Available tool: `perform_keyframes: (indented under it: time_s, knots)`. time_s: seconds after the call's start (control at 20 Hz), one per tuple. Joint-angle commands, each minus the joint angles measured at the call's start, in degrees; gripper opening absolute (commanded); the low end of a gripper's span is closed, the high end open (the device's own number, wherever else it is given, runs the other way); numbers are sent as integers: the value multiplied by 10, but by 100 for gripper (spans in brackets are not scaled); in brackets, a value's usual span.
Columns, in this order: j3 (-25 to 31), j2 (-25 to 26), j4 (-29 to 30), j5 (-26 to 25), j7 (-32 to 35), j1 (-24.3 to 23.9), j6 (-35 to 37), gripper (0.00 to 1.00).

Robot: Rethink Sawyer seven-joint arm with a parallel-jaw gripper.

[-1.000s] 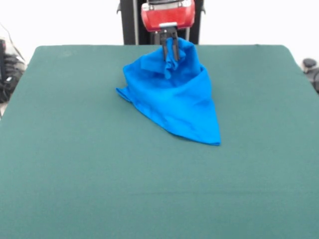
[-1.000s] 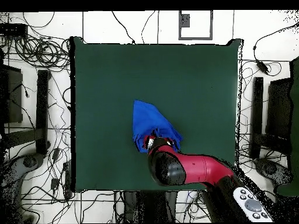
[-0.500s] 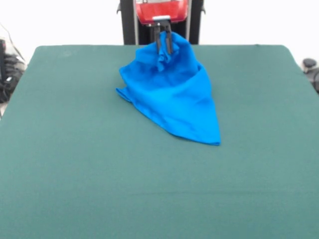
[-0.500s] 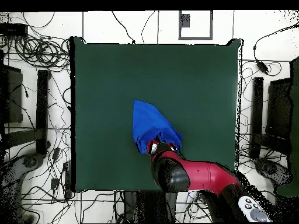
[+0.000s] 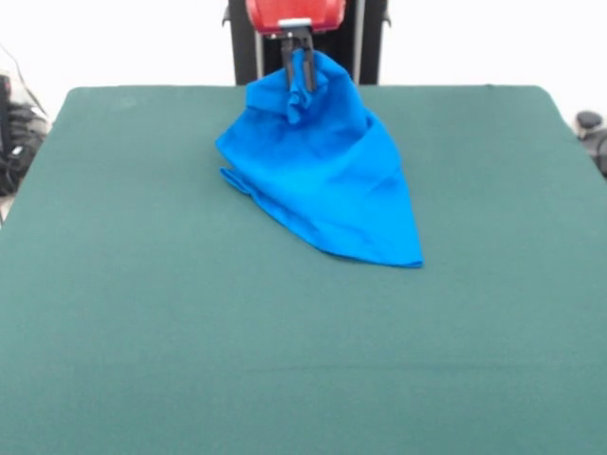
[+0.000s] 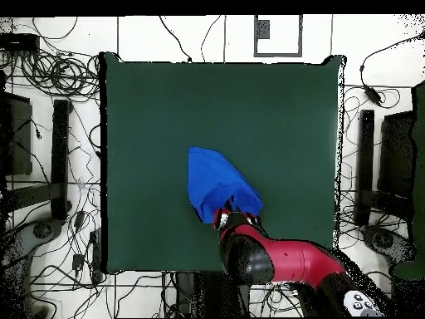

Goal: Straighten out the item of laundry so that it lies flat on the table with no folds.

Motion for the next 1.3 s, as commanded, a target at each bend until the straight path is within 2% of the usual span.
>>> perform_keyframes:
  time_s: [0.05,0.75,1.3]
  knots:
    - [-21,48,27,-42,60,21,-64,0]
    - [-111,158,-11,-75,66,70,-183,0]
    - [-176,285,-69,-68,58,114,-300,0]
